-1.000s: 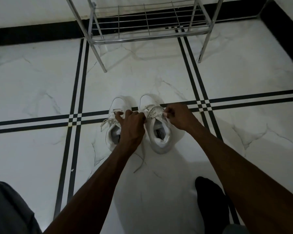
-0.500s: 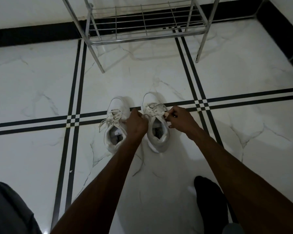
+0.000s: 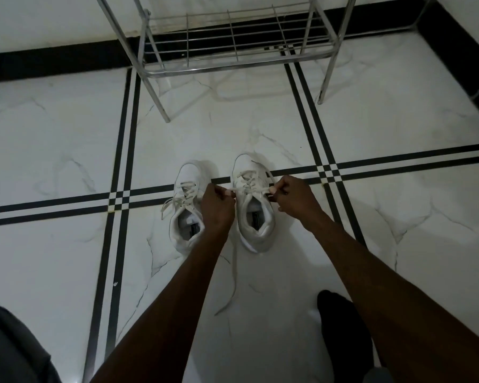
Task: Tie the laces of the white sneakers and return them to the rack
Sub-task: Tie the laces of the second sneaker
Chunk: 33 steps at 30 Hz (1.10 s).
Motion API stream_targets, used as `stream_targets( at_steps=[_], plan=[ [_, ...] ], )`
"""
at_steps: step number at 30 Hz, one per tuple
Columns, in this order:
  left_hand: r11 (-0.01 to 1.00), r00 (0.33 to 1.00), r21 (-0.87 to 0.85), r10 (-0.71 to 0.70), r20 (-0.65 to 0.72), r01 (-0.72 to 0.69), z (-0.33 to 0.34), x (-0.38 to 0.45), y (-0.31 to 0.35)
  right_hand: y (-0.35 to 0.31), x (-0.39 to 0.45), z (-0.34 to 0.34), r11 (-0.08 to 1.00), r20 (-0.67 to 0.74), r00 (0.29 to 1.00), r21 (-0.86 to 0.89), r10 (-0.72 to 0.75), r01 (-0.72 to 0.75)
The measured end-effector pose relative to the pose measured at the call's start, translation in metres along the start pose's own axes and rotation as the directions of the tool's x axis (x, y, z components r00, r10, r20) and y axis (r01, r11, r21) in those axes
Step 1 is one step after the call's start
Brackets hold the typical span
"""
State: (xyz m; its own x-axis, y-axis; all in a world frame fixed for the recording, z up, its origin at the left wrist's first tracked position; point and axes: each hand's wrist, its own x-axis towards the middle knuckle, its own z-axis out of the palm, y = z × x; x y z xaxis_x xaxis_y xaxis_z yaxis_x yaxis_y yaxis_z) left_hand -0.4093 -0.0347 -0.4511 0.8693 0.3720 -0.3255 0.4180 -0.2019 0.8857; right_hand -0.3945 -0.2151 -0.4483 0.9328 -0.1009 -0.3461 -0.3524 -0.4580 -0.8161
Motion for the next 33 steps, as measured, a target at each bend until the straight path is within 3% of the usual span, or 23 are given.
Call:
stream_targets(
  at_steps=[4, 7, 8, 12, 15, 20, 28, 30, 33],
  plan=[
    [0.842, 0.909, 0.345, 0.392, 0.138, -0.415, -0.005, -0.001, 0.0, -0.008, 0.004, -0.005, 0.978, 0.048, 0.985, -0.125, -0.164, 0.169],
    [0.615, 0.854, 0.616, 0.479, 0.204, -0.492, -0.001, 0.003, -0.002, -0.008, 0.003, -0.001, 0.929, 0.055, 0.959, -0.235, -0.279, 0.284],
    [0.591, 0.849, 0.64, 0.489, 0.2, -0.492, -0.001, 0.003, -0.002, -0.008, 0.002, -0.001, 0.92, 0.042, 0.957, -0.264, -0.289, 0.289],
    [0.683, 0.841, 0.499, 0.488, 0.233, -0.534, -0.003, -0.003, 0.0, -0.008, 0.001, 0.0, 0.908, 0.017, 0.953, -0.3, -0.303, 0.294],
    [0.756, 0.871, 0.433, 0.429, 0.238, -0.491, 0.001, -0.009, 0.0, -0.005, 0.002, 0.002, 0.934, -0.022, 0.969, -0.27, -0.247, 0.233],
    [0.885, 0.941, 0.322, 0.304, 0.148, -0.336, 0.003, -0.011, 0.001, -0.003, 0.003, 0.007, 1.0, -0.085, 0.996, 0.0, 0.002, -0.001],
    [0.961, 0.979, 0.192, 0.183, 0.086, -0.197, 0.0, -0.01, -0.004, -0.008, -0.003, 0.019, 0.944, -0.137, 0.952, 0.23, 0.274, -0.238],
    [0.956, 0.981, 0.227, 0.17, 0.095, -0.187, -0.001, -0.009, -0.003, -0.007, -0.004, 0.02, 0.952, -0.153, 0.954, 0.205, 0.259, -0.226],
    [0.93, 0.972, 0.303, 0.165, 0.166, -0.21, -0.007, -0.008, 0.003, -0.004, -0.008, 0.016, 0.997, -0.175, 0.982, 0.024, 0.074, -0.071]
  ],
)
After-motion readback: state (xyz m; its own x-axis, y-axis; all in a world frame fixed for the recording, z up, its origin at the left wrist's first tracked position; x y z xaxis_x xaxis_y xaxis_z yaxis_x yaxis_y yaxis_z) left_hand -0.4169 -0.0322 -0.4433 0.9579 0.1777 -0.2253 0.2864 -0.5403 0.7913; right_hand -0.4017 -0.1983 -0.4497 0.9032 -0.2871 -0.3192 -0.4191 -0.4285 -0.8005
